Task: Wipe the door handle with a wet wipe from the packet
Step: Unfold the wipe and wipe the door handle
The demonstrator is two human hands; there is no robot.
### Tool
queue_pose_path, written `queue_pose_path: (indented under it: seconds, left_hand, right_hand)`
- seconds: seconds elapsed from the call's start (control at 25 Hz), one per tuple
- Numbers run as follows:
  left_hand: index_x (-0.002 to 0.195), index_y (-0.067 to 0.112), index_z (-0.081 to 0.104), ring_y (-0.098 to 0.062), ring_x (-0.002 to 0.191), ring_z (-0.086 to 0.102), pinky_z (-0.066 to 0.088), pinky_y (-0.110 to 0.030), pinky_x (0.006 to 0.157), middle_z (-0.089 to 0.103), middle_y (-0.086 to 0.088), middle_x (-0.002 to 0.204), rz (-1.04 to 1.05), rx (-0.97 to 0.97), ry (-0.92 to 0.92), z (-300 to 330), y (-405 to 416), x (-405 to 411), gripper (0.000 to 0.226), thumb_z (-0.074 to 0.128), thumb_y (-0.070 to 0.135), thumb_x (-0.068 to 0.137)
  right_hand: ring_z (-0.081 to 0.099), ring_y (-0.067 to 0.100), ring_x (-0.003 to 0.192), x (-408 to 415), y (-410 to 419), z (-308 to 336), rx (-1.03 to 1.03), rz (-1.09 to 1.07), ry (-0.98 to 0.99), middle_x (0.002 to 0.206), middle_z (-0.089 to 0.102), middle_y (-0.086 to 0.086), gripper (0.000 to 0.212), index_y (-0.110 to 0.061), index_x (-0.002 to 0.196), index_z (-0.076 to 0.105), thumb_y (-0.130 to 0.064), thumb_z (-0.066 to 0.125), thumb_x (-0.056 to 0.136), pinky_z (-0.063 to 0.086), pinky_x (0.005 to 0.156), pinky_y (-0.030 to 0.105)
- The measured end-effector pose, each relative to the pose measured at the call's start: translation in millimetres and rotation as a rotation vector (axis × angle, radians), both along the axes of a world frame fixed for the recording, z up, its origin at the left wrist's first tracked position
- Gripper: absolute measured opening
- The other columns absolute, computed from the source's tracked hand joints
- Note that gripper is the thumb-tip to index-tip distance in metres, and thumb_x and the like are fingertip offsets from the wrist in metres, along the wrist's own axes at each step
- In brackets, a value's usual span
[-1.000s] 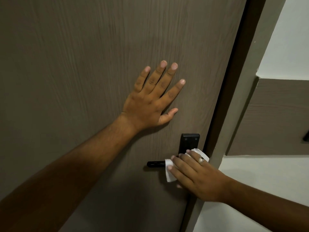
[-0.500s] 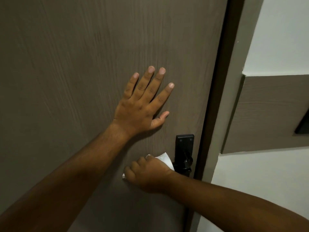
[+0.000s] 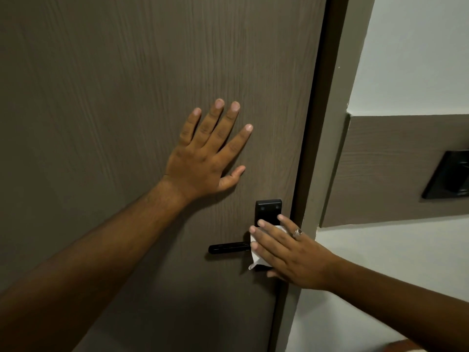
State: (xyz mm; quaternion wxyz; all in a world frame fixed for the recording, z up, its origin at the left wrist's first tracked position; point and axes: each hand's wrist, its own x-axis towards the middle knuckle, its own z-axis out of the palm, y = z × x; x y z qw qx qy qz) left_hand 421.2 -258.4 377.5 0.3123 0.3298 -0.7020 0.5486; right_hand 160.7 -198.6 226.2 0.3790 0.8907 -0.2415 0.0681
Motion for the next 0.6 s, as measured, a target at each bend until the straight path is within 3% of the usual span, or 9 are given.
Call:
queue_pose_path:
  seconds: [0.12, 0.2, 0.28, 0.44, 0.6]
  left_hand:
    - [0.149, 0.016, 0.039, -0.043, 0.140, 0.037, 0.024, -0.058, 0.113, 0.041, -0.023, 0.152, 0.006, -0.011, -0.006, 1, 1, -1, 0.073, 0.046, 0.060, 0.091]
    - [0.149, 0.016, 0.041, -0.043, 0.140, 0.039, 0.025, -0.058, 0.112, 0.042, -0.023, 0.151, 0.005, -0.014, -0.011, 2, 1, 0, 0.073, 0.046, 0.059, 0.091]
    - [0.148, 0.016, 0.041, -0.043, 0.139, 0.039, 0.025, -0.058, 0.112, 0.043, -0.023, 0.151, 0.006, -0.018, -0.015, 2, 2, 0, 0.072, 0.046, 0.059, 0.090]
    - [0.149, 0.016, 0.041, -0.043, 0.139, 0.039, 0.023, -0.058, 0.113, 0.043, -0.023, 0.151, 0.017, -0.004, -0.011, 1, 1, 0, 0.072, 0.046, 0.059, 0.090]
    - [0.148, 0.016, 0.042, -0.043, 0.139, 0.039, 0.023, -0.058, 0.114, 0.043, -0.023, 0.151, 0.013, 0.010, -0.002, 1, 2, -4, 0.072, 0.047, 0.059, 0.090]
  right_hand:
    - [0.054, 0.036, 0.121, 16, 3, 4, 0.003, 0.041, -0.053, 0.128, 0.059, 0.016, 0.054, -0.009, 0.141, 0.041, -0.042, 0.042, 0.099, 0.039, 0.102, 0.056]
    - [0.062, 0.030, 0.101, 33, -2, 14, -0.024, 0.082, -0.081, 0.110, 0.067, 0.012, 0.047, -0.008, 0.134, 0.048, -0.038, 0.049, 0.097, 0.050, 0.088, 0.049]
    - [0.065, 0.028, 0.090, 52, -7, 17, -0.004, 0.070, -0.086, 0.100, 0.070, 0.011, 0.046, -0.008, 0.129, 0.051, -0.036, 0.056, 0.093, 0.054, 0.082, 0.046]
    - [0.068, 0.027, 0.074, 90, -9, 15, 0.198, -0.031, -0.075, 0.091, 0.070, 0.008, 0.040, -0.013, 0.123, 0.051, -0.041, 0.037, 0.098, 0.057, 0.073, 0.043]
    - [0.067, 0.027, 0.074, 120, -9, 26, 0.382, -0.080, -0.108, 0.091, 0.068, 0.008, 0.029, -0.015, 0.113, 0.054, -0.038, 0.052, 0.097, 0.055, 0.068, 0.042]
